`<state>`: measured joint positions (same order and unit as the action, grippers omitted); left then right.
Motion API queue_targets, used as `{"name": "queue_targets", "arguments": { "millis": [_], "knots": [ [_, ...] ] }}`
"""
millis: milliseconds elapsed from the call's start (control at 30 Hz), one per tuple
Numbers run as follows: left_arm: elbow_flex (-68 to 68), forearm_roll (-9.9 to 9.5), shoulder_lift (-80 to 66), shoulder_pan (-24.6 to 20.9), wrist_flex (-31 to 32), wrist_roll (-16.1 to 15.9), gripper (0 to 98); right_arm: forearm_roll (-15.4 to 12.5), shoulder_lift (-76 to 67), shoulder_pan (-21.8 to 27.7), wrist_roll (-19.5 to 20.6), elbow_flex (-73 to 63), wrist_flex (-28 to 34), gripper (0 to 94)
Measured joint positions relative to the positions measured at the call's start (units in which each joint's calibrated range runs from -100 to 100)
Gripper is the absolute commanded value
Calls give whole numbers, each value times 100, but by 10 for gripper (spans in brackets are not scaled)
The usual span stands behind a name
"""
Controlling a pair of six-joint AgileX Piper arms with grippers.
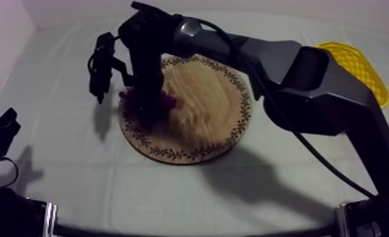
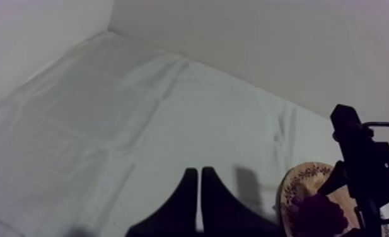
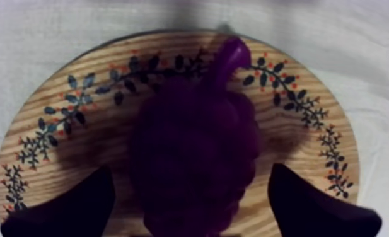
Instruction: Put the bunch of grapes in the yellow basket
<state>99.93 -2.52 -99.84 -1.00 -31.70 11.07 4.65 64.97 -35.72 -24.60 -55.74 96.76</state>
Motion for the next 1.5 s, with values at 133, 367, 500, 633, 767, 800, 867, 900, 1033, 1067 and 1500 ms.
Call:
{"name": "queue_targets", "arguments": {
  "millis": [133,367,500,633,767,800,867,900,1033,1067,1500],
  "knots": [
    [0,0,0,0,0,0,0,14,92,0,-3,-58,-5,628],
    [0,0,0,0,0,0,0,14,181,12,31,-177,10,404],
    [0,0,0,0,0,0,0,19,204,26,51,-222,14,357],
    [0,0,0,0,0,0,0,35,210,33,84,-252,6,347],
    [0,0,0,0,0,0,0,35,133,33,104,-162,18,348],
    [0,0,0,0,0,0,0,35,95,29,106,-137,18,349],
    [0,0,0,0,0,0,0,29,-24,19,107,-88,18,349],
    [0,0,0,0,0,0,0,23,-95,17,110,-60,7,350],
    [0,0,0,0,0,0,0,-32,-409,13,88,55,4,350],
    [0,0,0,0,0,0,0,-32,-499,13,85,85,17,350],
    [0,0,0,0,0,0,0,-112,-1788,174,239,357,78,350]
  ]
}}
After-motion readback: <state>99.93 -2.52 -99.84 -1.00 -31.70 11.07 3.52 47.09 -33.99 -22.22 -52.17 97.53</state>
